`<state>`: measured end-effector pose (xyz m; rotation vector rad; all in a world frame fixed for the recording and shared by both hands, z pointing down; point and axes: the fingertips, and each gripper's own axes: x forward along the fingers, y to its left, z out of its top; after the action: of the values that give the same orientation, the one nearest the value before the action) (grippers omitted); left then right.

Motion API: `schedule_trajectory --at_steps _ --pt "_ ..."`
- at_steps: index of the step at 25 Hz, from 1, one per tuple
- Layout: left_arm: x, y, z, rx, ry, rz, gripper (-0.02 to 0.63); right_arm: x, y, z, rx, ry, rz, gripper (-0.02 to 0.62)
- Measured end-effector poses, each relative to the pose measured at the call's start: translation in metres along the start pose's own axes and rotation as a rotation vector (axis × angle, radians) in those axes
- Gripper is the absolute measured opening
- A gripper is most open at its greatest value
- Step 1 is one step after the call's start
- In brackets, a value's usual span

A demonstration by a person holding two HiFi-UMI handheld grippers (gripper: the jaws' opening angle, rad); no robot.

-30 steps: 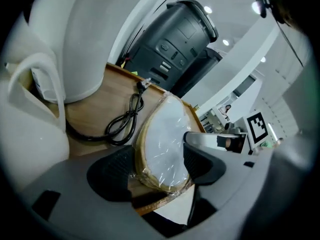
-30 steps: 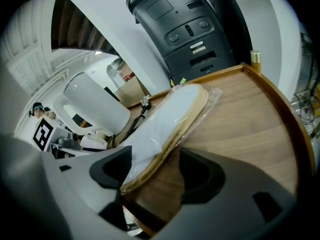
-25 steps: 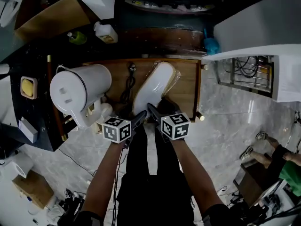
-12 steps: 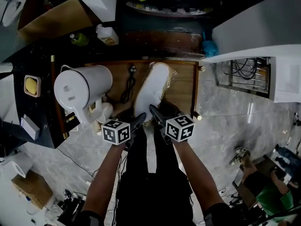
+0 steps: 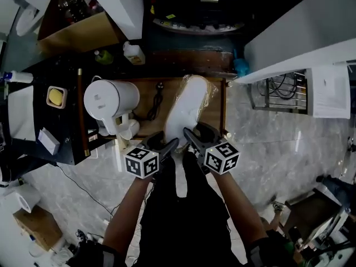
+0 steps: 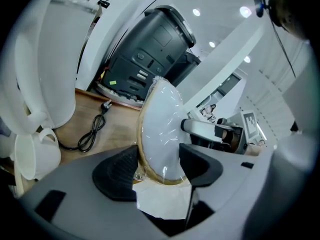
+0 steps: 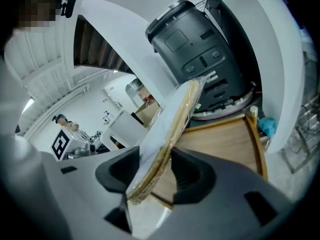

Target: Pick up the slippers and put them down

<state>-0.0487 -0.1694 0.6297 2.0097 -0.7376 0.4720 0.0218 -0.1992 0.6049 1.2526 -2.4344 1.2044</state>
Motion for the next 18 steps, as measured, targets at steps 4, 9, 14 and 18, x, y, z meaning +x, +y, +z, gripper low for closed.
schedule_trajectory --at_steps 4,9,14,18 --pt "-0.028 -0.041 0.015 0.045 -0.047 -0.011 0.267 -0.037 0.03 0.027 -0.047 -0.046 0.016 0.199" --pt "-0.058 -0.082 0.02 0.098 -0.083 0.0 0.267 -0.074 0.06 0.043 -0.073 -0.093 0.046 0.199" --pt "-0.083 -0.11 0.011 0.139 -0.102 0.008 0.265 -0.101 0.08 0.043 -0.062 -0.11 0.09 0.199" --pt "-0.093 -0.128 0.002 0.129 -0.119 -0.014 0.264 -0.12 0.093 0.043 -0.084 -0.114 0.096 0.199"
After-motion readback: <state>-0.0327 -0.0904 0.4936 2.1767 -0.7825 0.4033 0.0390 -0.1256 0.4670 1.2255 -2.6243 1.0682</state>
